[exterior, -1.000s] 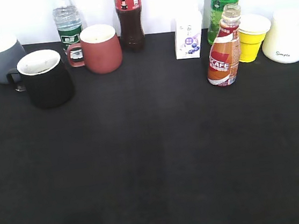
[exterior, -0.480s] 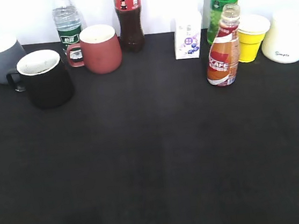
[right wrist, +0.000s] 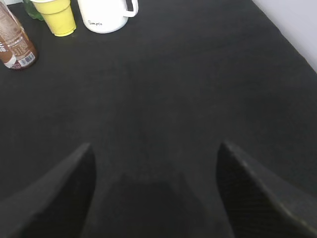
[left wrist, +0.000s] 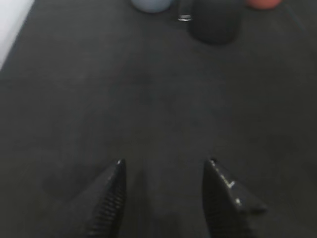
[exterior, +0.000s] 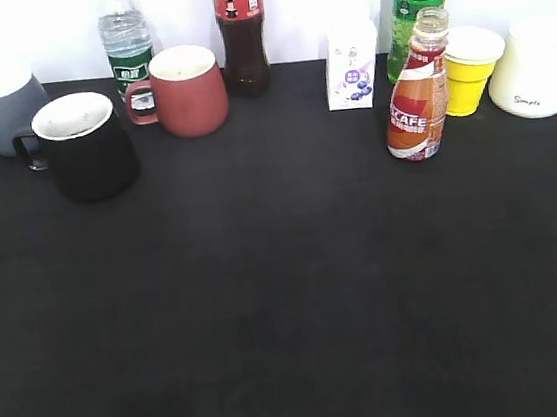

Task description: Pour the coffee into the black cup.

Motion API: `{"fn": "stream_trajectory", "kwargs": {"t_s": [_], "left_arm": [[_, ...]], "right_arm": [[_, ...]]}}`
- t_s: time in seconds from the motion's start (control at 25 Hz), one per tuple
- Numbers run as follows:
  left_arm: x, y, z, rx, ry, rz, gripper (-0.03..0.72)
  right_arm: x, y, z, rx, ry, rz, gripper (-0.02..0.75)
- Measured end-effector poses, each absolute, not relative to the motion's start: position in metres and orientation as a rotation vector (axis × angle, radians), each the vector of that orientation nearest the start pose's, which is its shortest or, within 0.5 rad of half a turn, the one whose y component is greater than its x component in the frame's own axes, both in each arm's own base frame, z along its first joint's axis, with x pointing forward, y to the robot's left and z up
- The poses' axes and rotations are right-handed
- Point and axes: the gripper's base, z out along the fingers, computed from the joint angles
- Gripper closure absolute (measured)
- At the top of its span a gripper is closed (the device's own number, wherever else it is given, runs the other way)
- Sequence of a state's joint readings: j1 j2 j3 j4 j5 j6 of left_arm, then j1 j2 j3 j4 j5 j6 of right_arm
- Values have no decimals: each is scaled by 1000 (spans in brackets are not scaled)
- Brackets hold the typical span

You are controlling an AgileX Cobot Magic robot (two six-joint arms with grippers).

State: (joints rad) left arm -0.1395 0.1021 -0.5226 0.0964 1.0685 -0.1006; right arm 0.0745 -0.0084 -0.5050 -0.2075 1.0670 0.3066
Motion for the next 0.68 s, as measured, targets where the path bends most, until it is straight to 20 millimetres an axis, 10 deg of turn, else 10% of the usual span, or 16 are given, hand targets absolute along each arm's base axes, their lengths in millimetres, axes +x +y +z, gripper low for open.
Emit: {"fn": "stream_trajectory", "kwargs": {"t_s": [0.68], "left_arm": [[-10, 7, 283, -230, 2007, 128, 316]], "right_arm": [[-7, -17, 280, 245, 2004, -6, 148]]}}
